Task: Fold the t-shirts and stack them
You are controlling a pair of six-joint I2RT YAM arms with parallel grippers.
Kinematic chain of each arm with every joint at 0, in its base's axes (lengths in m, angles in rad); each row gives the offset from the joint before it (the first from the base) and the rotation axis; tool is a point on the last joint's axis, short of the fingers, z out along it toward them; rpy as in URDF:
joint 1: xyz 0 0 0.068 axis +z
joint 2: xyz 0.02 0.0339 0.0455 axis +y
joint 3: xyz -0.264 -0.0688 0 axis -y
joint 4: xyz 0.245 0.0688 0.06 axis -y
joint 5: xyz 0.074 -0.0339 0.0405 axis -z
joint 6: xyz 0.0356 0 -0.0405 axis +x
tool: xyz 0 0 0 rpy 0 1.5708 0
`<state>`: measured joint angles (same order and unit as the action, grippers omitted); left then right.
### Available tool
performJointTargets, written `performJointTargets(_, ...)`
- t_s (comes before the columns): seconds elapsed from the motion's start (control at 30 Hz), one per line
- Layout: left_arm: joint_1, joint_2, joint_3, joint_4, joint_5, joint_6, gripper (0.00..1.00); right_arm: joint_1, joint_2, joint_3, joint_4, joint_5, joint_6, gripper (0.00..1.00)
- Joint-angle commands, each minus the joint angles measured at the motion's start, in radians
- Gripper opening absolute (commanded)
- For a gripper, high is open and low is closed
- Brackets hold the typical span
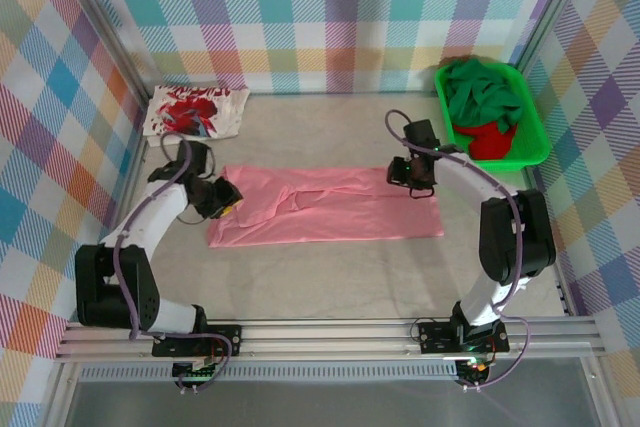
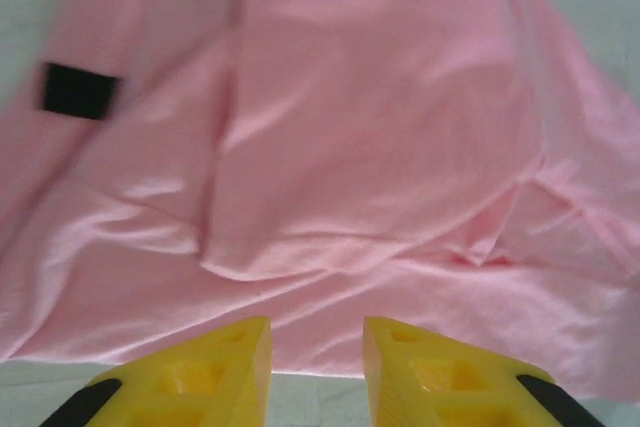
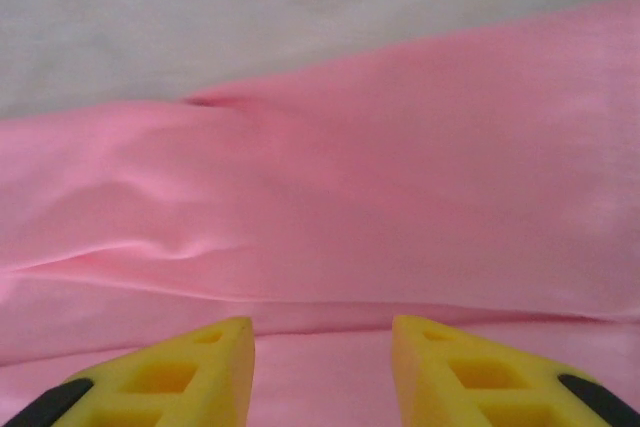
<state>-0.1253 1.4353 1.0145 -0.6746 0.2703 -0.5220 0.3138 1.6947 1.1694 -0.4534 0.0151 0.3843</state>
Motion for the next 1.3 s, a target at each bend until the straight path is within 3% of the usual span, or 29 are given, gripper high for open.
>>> performJointTargets(0.0,-0.168,0.082,0.102,-0.002,-0.095,0.154,0.31,0.05,0.028,0.022,0.1,-0.125,0.01,0.4)
performJointTargets(0.13,-0.274,0.23,0.201,-0.066,-0.292,0.205,0.36,0.07,0.057,0.024,0.136,-0.159,0.025,0.4)
performJointTargets(0.4,-0.287,0.364,0.251,0.0,-0.382,0.216,0.41,0.072,-0.011,-0.043,0.174,-0.141,0.027,0.41)
performJointTargets(0.53,-0.287,0.407,0.268,0.012,-0.4,0.226,0.3,0.071,-0.036,-0.068,0.183,-0.129,0.023,0.41)
performJointTargets(0.67,-0.287,0.409,0.297,-0.015,-0.414,0.224,0.01,0.071,-0.049,-0.083,0.19,-0.113,0.015,0.42)
performJointTargets(1.0,-0.278,0.316,0.364,-0.165,-0.342,0.241,0.0,0.07,-0.01,-0.063,0.185,-0.093,0.007,0.43)
performJointTargets(1.03,-0.28,0.318,0.371,-0.171,-0.32,0.253,0.02,0.07,-0.008,-0.065,0.188,-0.096,0.008,0.43)
performJointTargets(1.1,-0.301,0.327,0.372,-0.162,-0.312,0.27,0.34,0.07,-0.004,-0.07,0.201,-0.099,0.01,0.44)
performJointTargets(1.17,-0.317,0.351,0.366,-0.151,-0.327,0.274,0.48,0.07,0.004,-0.068,0.204,-0.104,0.013,0.44)
performJointTargets(1.27,-0.326,0.392,0.337,-0.106,-0.37,0.272,0.59,0.07,0.006,-0.067,0.21,-0.117,0.02,0.44)
